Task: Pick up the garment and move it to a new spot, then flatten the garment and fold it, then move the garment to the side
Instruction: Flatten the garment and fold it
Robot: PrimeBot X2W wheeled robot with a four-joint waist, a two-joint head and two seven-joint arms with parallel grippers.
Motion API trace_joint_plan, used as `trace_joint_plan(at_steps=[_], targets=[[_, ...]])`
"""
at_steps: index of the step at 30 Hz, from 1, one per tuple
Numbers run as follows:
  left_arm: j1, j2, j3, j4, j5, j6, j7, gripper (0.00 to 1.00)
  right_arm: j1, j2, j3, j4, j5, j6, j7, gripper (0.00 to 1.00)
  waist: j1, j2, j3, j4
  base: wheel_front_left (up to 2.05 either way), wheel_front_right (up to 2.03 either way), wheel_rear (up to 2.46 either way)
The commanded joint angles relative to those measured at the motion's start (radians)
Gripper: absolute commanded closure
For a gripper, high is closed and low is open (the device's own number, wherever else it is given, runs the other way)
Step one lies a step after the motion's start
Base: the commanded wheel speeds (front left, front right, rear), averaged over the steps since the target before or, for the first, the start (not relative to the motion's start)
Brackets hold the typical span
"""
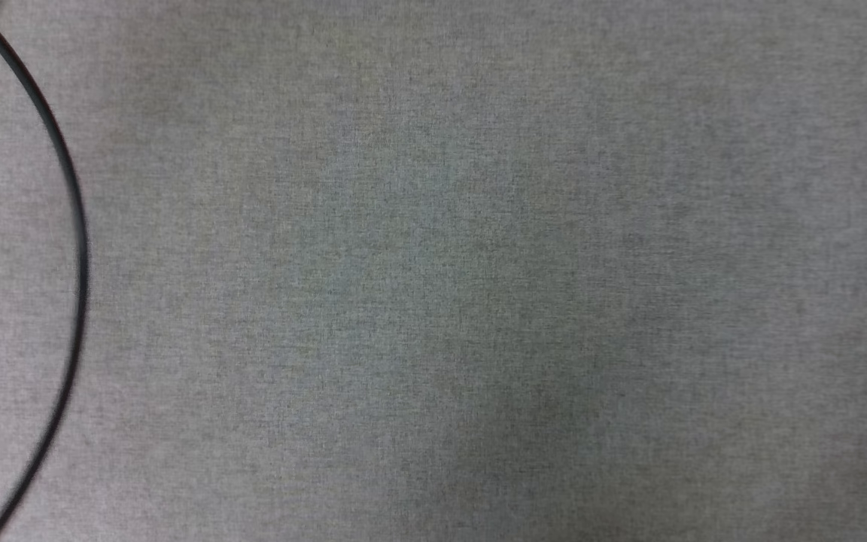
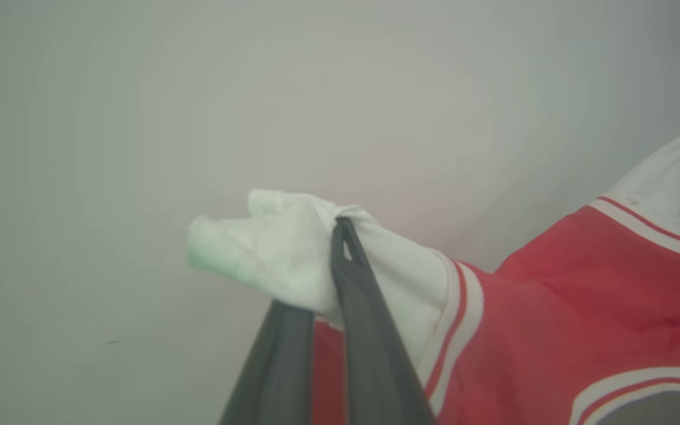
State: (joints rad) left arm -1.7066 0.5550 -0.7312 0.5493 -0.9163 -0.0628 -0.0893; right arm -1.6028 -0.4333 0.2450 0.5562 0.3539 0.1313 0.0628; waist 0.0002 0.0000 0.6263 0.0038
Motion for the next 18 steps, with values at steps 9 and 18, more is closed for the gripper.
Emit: trace_joint_plan(at_steps=[9, 18], targets=[[0.37, 0.045, -0.004, 0.003, -0.079, -0.001, -0.119, 1.0, 0.308, 0.002, 0.113, 0.056, 0.072, -0.001, -0.135, 1.0, -0.0002, 0.0, -0.093, -0.013, 0.0, 0.0, 0.0], [0.761, 0.092, 0.013, -0.137, -0.146, 0.077, -0.166, 1.0, 0.685, -0.041, 0.129, -0.023, 0.112, -0.001, -0.175, 1.0, -0.0002, 0.0, -0.22, -0.018, 0.0, 0.0, 0.0]])
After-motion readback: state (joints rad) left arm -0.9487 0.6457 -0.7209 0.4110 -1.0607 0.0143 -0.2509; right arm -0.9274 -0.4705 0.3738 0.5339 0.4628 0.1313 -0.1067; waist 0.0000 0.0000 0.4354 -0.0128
